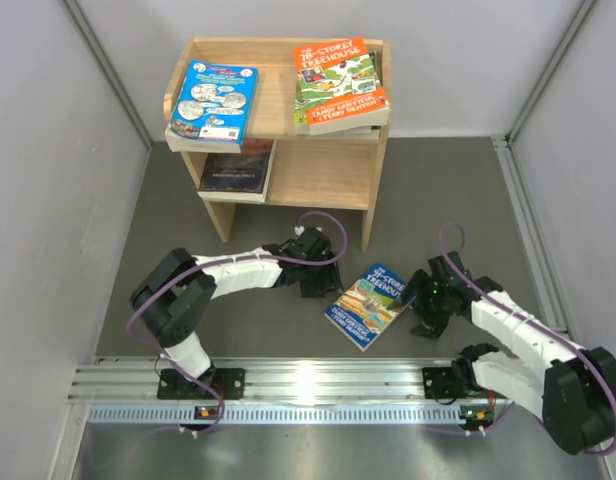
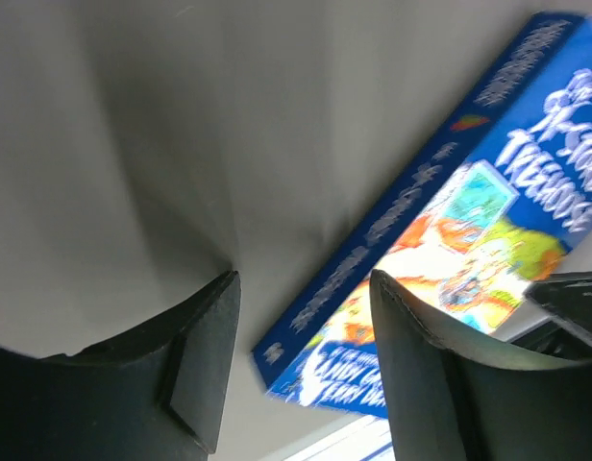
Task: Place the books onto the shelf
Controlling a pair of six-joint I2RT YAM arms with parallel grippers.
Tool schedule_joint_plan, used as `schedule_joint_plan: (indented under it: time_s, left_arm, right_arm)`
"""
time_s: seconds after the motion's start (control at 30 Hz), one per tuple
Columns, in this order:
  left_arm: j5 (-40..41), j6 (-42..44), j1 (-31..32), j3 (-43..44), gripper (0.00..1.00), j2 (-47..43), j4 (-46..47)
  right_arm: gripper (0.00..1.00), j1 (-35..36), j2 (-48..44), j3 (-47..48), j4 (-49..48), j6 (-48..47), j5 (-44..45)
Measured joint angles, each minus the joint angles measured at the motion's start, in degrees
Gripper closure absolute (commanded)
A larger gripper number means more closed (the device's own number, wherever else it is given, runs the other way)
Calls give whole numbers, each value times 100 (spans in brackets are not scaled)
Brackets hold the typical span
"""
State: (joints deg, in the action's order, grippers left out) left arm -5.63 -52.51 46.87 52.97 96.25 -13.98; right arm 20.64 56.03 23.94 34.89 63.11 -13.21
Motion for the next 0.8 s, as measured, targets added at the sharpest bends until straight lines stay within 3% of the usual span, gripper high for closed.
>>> schedule_joint_plan:
  time_s: [0.3,0.43,0.6,0.7,0.73,0.8]
  left_arm:
    - [-275,-232,815,109,40,264,525]
    - [-273,-625,1270,-181,40,136,809]
    - [-186,-1025,1381,-614,35,-284,887]
    - [-96,-1156,1370,-745,34,-461,957]
    - [-101,-1198,1362,-780,34,-466,1045]
    - [-129,-1250,1333,-881,34,-435,1246]
  right_arm:
    - [19,-168,741,319,-42,-319,-173]
    - [19,-170,866,321,-199,-385,-378]
    - [21,-170,859,282,-278,-509,-481]
    - [39,-177,754,116,-431,-516,-597]
    - [53,-181,715,31,-527,-516,-616]
    - [59,-168,656,-151,-684,-511,-721]
